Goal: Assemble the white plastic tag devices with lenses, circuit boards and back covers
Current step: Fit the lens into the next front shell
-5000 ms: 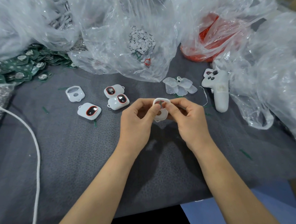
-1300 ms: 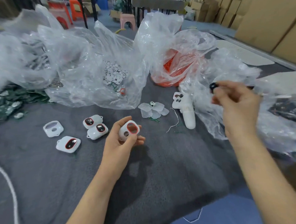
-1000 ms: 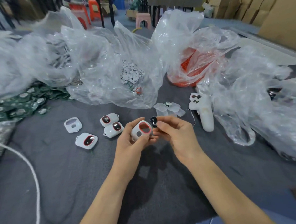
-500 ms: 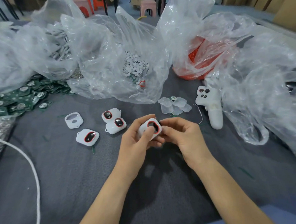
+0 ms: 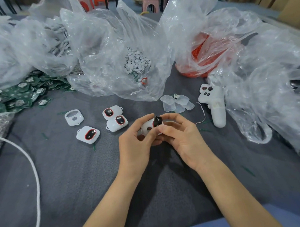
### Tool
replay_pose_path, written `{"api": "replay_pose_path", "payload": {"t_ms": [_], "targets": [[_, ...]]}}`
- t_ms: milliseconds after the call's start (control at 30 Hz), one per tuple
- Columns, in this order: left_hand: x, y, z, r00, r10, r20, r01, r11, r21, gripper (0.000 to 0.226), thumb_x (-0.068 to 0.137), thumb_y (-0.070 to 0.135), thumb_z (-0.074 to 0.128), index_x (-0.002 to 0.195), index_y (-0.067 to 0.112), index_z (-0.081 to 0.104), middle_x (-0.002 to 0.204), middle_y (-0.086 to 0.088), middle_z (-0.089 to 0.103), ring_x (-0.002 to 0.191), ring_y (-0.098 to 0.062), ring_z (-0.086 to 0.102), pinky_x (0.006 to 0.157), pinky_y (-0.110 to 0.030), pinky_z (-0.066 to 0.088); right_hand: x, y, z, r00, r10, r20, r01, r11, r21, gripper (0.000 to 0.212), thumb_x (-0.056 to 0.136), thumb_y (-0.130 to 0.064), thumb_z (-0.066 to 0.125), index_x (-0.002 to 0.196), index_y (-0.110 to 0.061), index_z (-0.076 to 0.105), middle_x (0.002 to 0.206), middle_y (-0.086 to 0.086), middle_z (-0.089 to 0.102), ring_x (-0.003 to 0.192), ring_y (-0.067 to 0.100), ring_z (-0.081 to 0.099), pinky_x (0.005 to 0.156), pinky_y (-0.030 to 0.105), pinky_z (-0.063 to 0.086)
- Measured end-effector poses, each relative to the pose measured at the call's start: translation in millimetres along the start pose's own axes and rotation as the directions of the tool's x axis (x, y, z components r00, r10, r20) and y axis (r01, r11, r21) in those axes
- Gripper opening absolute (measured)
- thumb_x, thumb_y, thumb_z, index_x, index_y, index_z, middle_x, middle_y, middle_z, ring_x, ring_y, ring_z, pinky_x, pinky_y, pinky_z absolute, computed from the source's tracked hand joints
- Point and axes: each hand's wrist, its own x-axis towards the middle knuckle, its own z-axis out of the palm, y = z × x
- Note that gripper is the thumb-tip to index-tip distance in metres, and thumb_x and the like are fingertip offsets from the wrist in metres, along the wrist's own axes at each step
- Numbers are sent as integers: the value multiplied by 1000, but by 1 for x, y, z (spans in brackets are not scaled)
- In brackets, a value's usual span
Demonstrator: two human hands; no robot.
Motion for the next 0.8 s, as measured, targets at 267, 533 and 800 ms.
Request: {"api": "replay_pose_path", "payload": {"t_ms": [267, 533, 800], "targets": [[-2, 3, -2, 994, 88, 71, -97, 986, 135, 27, 85, 9, 70, 107, 25, 66, 89, 10, 70, 74, -19, 69, 63, -32, 60, 1, 0, 2, 999, -11, -31, 10, 1000, -9, 16, 82, 4, 61, 95, -5, 64, 86, 14, 70, 82, 31, 66, 65, 33, 57], [-3, 6, -3, 984, 97, 146, -109, 992, 71, 32, 88, -3, 62, 110, 20, 65, 95, 5, 70, 81, -6, 67, 68, -19, 55, 3, 0, 0, 1000, -12, -11, 12, 1000, 13, 21, 75, -3, 66, 95, -4, 66, 80, 10, 71, 68, 18, 67, 58, 24, 53], [-5, 6, -3, 978, 110, 176, -124, 990, 71, 36, 90, -7, 56, 115, 16, 64, 103, 0, 70, 90, -17, 68, 77, -28, 57, 2, -1, -2, 1000, -4, -14, 3, 999, -39, 14, 80, 2, 62, 88, -8, 68, 79, 8, 70, 70, 18, 65, 60, 27, 54]]}}
